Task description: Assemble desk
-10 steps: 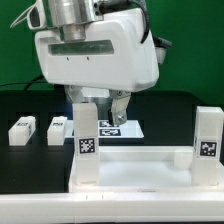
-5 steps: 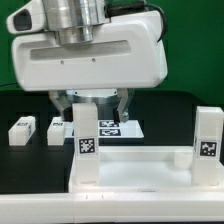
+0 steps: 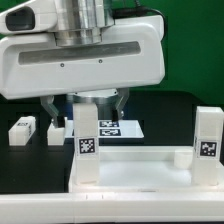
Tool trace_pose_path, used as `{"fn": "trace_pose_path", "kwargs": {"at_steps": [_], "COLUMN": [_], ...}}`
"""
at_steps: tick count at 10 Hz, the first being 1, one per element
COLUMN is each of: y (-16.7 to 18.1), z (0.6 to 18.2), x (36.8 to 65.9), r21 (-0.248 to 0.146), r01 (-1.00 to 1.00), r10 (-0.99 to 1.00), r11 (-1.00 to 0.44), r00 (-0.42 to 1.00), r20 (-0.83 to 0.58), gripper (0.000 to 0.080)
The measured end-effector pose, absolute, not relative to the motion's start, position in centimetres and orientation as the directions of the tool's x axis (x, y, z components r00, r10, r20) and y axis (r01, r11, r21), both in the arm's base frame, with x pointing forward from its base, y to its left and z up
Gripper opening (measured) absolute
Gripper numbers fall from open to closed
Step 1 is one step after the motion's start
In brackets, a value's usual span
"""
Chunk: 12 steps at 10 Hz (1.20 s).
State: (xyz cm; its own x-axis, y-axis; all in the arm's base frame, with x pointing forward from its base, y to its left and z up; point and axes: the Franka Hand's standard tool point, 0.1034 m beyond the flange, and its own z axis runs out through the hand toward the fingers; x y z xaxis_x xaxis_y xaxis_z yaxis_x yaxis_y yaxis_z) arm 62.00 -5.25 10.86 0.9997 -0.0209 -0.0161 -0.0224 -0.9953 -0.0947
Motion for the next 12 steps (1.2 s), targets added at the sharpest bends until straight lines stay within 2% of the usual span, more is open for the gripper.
{"fn": "trace_pose_path", "kwargs": {"at_steps": [1, 2, 3, 5, 7, 8, 10, 12], "y": [-5.27, -5.25, -5.46, -5.46, -5.57, -5.53, -5.42, -5.32], "z": [10.87, 10.84, 10.81, 10.79, 10.69, 10.7, 10.67, 10.79], "x": [62.0, 62.0, 61.99, 62.05, 62.26, 62.34, 62.51, 62.77], "r21": [-0.094, -0.095, -0.09, -0.088, -0.097, -0.102, -0.113, -0.099], "r01": [-0.022, -0.069, -0.169, -0.336, -0.541, -0.67, -0.917, -0.985], "r10": [-0.021, -0.067, -0.167, -0.334, -0.54, -0.668, -0.908, -0.969], "r11": [-0.995, -0.993, -0.982, -0.938, -0.835, -0.735, -0.383, -0.143], "r00": [1.0, 0.998, 0.986, 0.942, 0.841, 0.742, 0.396, 0.159], "r20": [-0.016, -0.02, -0.029, -0.04, -0.042, -0.059, -0.139, -0.19], "gripper": [0.0398, 0.0398, 0.0291, 0.0291, 0.0291, 0.0291, 0.0291, 0.0291]}}
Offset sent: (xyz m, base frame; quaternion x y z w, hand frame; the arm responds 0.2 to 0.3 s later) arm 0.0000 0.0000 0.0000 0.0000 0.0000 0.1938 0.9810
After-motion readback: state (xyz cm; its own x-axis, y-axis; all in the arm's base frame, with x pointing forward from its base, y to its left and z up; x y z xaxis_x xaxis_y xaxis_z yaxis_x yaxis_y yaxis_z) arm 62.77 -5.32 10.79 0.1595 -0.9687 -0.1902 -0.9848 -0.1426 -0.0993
